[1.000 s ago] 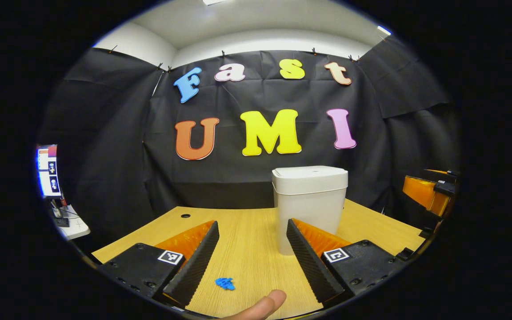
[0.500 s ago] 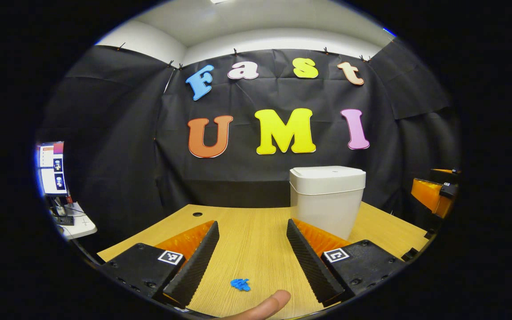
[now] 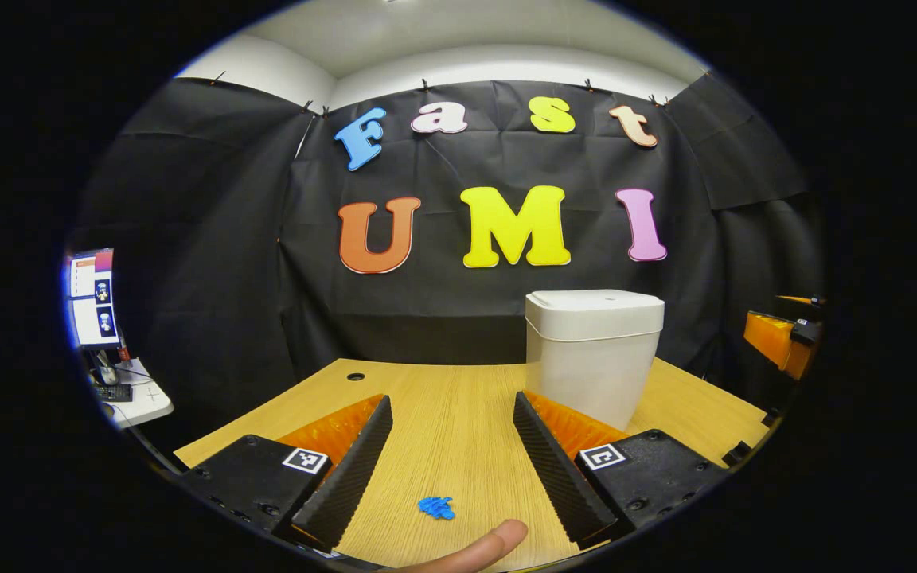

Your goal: Press the lid of the desktop garbage bin to open it, pick up the crumpled paper on the desktop and throw it into the bin, then pick up the pop can on the desktop and drop it into the bin, and finally close the garbage bin lid.

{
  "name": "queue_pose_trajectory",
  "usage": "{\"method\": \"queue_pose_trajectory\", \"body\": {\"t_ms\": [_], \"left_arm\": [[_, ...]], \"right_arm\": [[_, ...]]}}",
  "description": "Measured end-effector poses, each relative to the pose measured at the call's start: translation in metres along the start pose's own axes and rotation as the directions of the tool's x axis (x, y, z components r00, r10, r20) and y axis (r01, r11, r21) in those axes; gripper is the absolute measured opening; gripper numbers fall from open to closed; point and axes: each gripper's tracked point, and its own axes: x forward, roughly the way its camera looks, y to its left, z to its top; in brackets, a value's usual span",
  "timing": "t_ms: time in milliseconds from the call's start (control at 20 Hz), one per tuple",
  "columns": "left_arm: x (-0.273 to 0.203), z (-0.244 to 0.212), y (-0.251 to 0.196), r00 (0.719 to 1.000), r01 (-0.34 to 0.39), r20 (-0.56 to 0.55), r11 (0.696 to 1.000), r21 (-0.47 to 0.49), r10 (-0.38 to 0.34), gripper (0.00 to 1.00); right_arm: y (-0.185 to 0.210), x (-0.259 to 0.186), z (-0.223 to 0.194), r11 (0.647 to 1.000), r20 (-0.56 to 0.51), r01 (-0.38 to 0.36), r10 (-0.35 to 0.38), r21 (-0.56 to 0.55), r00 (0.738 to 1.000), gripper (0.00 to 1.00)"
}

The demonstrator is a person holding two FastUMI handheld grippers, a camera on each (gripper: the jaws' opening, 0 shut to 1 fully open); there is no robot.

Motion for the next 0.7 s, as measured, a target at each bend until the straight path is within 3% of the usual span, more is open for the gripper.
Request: {"method": "queue_pose_trajectory", "body": {"t_ms": [150,300,450,700], "left_arm": [[0.001,-0.002,0.001,1.000,-0.001,-0.005,1.000,0.005,0.001,0.99],[0.003,-0.005,0.003,1.000,-0.005,-0.016,1.000,0.006,0.005,0.99],[0.005,-0.008,0.006,1.000,-0.011,-0.027,1.000,0.010,0.011,0.99],[0.007,-0.011,0.009,0.999,-0.013,-0.035,1.000,0.007,0.014,0.99]], "right_arm": [[0.002,0.015,0.005,1.000,-0.014,-0.004,0.004,0.010,1.000,0.92],[0.010,0.038,0.020,0.997,-0.040,-0.034,0.036,0.064,0.999,0.98],[0.009,0.065,0.042,0.994,-0.040,-0.044,0.048,0.102,0.998,0.95],[0.014,0.119,0.063,0.986,-0.083,-0.049,0.063,0.160,0.995,0.75]]}}
